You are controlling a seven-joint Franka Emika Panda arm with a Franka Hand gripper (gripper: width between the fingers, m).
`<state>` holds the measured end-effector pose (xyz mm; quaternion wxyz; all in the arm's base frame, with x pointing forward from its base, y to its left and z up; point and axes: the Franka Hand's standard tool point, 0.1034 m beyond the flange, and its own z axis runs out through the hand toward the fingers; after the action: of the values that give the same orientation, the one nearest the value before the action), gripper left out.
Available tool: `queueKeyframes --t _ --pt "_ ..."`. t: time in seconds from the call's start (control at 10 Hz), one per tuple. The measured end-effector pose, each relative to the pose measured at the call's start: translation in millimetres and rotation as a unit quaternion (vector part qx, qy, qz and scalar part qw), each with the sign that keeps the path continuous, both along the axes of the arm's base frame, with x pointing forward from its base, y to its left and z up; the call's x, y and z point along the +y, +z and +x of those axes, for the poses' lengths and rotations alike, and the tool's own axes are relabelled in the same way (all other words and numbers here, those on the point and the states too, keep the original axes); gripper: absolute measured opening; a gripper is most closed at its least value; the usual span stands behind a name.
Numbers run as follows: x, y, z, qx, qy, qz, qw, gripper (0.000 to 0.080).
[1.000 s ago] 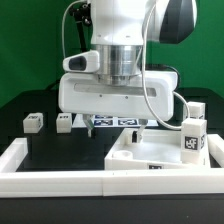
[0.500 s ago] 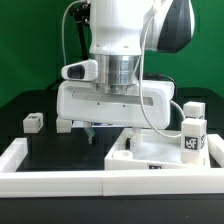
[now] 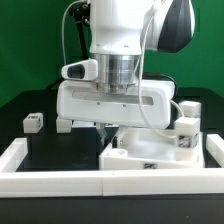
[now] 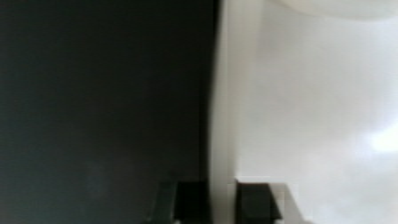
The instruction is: Assemble square table
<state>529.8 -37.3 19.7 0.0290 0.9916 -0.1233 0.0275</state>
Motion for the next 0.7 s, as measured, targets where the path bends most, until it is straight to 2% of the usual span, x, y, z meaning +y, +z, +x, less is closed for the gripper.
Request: queueKeyframes --t 0.7 --pt "0.0 0.0 0.1 0.0 0.0 0.0 1.0 0.0059"
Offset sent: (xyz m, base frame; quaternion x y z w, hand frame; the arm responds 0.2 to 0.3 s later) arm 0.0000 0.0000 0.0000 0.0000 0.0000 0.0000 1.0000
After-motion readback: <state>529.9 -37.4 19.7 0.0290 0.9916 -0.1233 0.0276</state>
